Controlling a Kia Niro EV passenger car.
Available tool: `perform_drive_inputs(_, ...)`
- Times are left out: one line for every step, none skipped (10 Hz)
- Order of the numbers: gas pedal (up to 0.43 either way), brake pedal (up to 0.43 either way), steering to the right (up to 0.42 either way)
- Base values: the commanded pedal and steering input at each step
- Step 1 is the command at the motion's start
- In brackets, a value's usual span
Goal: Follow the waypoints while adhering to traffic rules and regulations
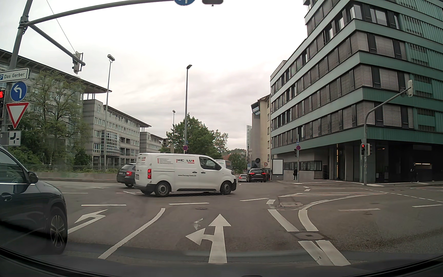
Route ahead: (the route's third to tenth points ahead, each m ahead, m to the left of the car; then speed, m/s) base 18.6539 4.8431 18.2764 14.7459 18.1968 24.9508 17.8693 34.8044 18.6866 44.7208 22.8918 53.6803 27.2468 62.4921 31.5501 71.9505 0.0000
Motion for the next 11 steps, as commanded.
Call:
perform_drive_inputs(0.000,0.244,-0.026)
perform_drive_inputs(0.000,0.238,-0.027)
perform_drive_inputs(0.000,0.244,-0.028)
perform_drive_inputs(0.000,0.244,-0.032)
perform_drive_inputs(0.000,0.238,-0.034)
perform_drive_inputs(0.000,0.238,-0.036)
perform_drive_inputs(0.000,0.238,-0.036)
perform_drive_inputs(0.000,0.238,-0.037)
perform_drive_inputs(0.000,0.238,-0.042)
perform_drive_inputs(0.000,0.244,-0.045)
perform_drive_inputs(0.000,0.238,-0.046)
